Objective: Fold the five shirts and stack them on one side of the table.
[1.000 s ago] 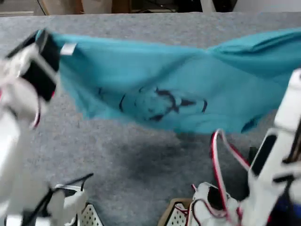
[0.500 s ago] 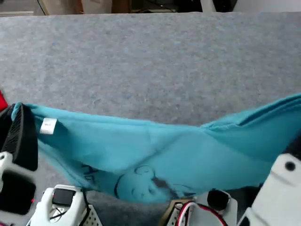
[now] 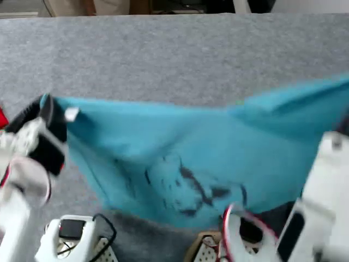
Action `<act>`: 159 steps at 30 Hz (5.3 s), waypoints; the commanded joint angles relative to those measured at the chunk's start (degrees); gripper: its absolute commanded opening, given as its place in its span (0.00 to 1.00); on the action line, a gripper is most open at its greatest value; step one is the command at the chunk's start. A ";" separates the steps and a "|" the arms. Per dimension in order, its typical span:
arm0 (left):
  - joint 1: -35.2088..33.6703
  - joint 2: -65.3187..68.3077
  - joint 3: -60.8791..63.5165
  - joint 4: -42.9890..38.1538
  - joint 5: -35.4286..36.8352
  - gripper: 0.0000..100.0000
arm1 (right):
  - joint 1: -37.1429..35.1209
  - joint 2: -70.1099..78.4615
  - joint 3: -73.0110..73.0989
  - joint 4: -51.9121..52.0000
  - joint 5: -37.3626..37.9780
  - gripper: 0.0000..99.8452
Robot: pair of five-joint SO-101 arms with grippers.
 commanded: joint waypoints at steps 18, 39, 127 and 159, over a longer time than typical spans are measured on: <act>-6.24 24.04 35.52 -68.75 -0.62 0.02 | -15.87 30.11 36.26 -47.65 9.23 0.00; -7.03 45.41 27.34 -58.64 -6.33 0.02 | -16.84 41.71 20.97 -12.57 11.08 0.00; 4.48 41.71 29.27 -33.85 -13.89 0.02 | -15.34 6.99 76.26 -5.89 17.76 0.02; -2.02 104.57 -50.81 0.09 -9.23 0.02 | -11.65 88.66 -4.70 11.96 13.27 0.00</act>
